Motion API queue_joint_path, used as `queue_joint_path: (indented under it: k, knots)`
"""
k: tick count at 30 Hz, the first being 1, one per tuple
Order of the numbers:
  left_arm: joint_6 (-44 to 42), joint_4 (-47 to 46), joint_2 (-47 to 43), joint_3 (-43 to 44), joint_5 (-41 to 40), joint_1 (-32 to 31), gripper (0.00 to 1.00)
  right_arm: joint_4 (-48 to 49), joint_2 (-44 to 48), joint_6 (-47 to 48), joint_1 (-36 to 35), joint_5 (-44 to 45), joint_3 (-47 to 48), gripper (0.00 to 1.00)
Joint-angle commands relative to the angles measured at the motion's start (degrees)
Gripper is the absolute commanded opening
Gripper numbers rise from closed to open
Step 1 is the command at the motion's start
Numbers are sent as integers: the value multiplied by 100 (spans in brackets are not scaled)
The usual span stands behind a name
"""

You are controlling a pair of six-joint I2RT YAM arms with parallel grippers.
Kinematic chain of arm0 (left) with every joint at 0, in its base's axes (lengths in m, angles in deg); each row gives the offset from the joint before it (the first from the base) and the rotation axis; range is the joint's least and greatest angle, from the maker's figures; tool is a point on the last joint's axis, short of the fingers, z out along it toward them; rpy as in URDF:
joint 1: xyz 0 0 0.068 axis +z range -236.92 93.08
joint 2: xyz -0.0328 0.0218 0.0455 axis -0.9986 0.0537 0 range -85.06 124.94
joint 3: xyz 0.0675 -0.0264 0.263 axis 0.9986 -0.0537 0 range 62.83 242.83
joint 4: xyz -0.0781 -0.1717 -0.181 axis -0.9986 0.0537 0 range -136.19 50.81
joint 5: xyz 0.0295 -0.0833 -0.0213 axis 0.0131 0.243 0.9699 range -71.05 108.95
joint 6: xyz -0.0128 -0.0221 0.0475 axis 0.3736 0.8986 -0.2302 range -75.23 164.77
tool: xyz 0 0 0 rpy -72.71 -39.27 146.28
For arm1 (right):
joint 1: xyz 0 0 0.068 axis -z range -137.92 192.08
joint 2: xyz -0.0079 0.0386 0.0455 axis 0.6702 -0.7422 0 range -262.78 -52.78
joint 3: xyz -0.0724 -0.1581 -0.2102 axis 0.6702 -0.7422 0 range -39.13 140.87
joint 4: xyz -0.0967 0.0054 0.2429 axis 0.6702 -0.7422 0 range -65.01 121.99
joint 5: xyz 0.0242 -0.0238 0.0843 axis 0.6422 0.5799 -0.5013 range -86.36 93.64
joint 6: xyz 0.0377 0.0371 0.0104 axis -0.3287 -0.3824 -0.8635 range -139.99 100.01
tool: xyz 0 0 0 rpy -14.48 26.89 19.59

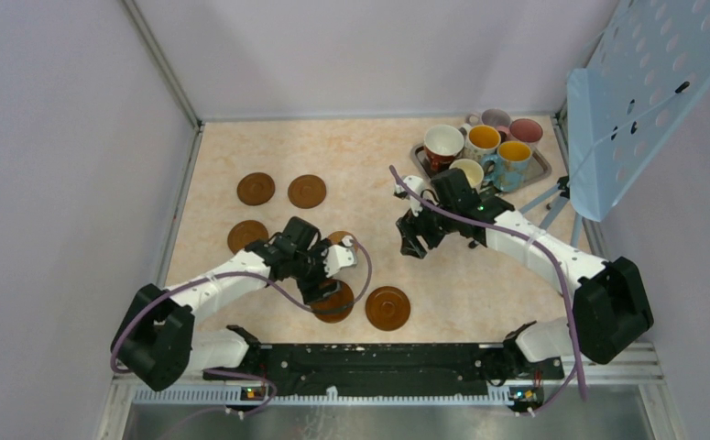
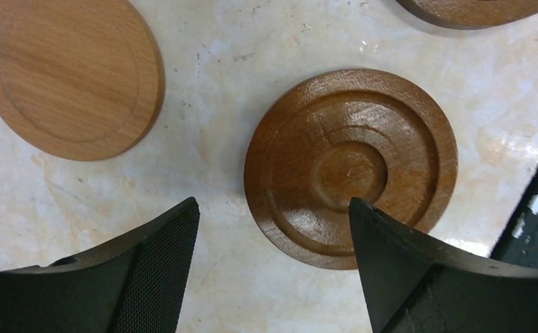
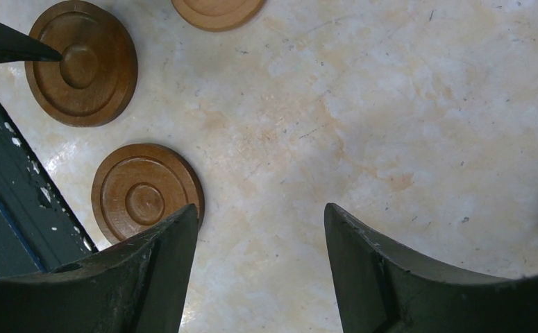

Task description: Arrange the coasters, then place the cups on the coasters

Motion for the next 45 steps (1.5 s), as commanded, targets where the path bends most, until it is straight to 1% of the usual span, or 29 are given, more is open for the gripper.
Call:
queue_joint_path:
  k: [1, 4, 8, 9, 11, 13, 15, 18, 21, 25, 31, 35, 37, 38, 40, 45]
  knots:
    - [364, -665, 190, -62, -758, -182, 81, 157, 97, -25, 47, 44, 13, 66]
    - [516, -508, 503, 72, -1072, -171, 78, 179, 83, -15, 47, 65, 2, 66]
    - [400, -621, 593, -170, -1379, -116, 70, 193, 61, 51, 46, 109, -25, 66]
    - [345, -626, 594, -195, -1440, 7, 68, 208, 67, 86, 47, 147, -65, 66]
    - [195, -600, 575, -151, -1324, 448, 65, 276, 110, 136, 47, 240, -172, 66]
    - [3, -537, 607, -37, -1158, 964, 62, 331, 141, 160, 46, 263, -271, 66]
    - [-205, -574, 673, 49, -1194, 1338, 60, 362, 161, 174, 47, 247, -316, 66]
    - [-331, -709, 836, 225, -1197, 1740, 58, 393, 174, 174, 60, 204, -350, 66]
    - [-207, -860, 1073, 494, -1132, 1948, 58, 447, 199, 161, 80, 152, -382, 66]
    - [-78, -1155, 1544, 778, -1367, 2076, 58, 458, 235, 169, 83, 114, -431, 66]
    - [40, -1159, 1847, 1101, -1081, 2143, 58, 398, 329, 183, 82, -16, -454, 66]
    - [78, -1009, 1786, 1113, -949, 2143, 58, 395, 348, 203, 83, -17, -475, 66]
    - [118, -822, 1624, 1174, -871, 2142, 64, 414, 346, 205, 83, -31, -489, 66]
    - [166, -749, 1490, 1247, -837, 2137, 70, 419, 338, 198, 83, -38, -485, 66]
    - [259, -612, 1144, 1464, -758, 2137, 78, 405, 328, 181, 83, -99, -461, 66]
    - [243, -202, 769, 1950, -66, 2044, 81, 372, 289, 155, 83, -158, -337, 66]
